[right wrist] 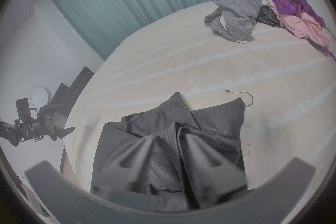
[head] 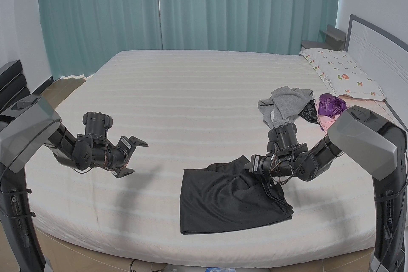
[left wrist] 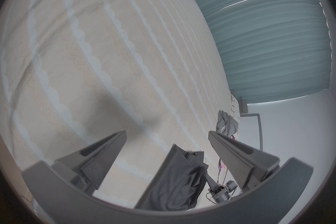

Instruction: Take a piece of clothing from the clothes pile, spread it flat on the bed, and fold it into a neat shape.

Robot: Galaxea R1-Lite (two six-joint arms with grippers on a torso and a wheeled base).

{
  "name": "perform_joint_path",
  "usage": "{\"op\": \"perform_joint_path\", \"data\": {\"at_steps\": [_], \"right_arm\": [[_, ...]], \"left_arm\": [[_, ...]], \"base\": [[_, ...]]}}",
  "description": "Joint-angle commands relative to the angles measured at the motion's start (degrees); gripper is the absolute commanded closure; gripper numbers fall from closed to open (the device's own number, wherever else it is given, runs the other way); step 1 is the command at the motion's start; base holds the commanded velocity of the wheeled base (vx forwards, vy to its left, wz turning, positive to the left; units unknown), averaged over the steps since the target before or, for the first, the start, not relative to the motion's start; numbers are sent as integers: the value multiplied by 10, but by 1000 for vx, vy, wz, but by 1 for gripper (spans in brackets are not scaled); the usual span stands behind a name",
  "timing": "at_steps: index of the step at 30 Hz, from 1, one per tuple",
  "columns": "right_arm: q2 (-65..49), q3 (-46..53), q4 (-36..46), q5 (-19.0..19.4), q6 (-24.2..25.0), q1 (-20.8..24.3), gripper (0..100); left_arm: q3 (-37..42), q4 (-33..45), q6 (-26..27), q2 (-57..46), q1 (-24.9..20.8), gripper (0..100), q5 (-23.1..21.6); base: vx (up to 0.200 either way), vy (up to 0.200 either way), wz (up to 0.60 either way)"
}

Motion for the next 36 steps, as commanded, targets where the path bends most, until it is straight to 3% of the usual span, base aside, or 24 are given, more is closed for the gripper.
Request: {"op": "perform_joint_path", "data": {"at_steps": [1,17,27,36], "right_arm": [[0,3,0,0,0,-1,100],[-22,22,-3,1,23,-73,100],[-37,71,-6,27,23,-98,100],[-44,105,-7,47,16,-107,100]], "left_arm": [[0,0,0,1,0,0,0],[-2,-1,3,6,-3,0,2],[-4,0,3,6,-11,0,3],[-9,0,9,11,-54,0,21]], "base": [[0,0,0],[0,0,0],[0,0,0],[0,0,0]]}}
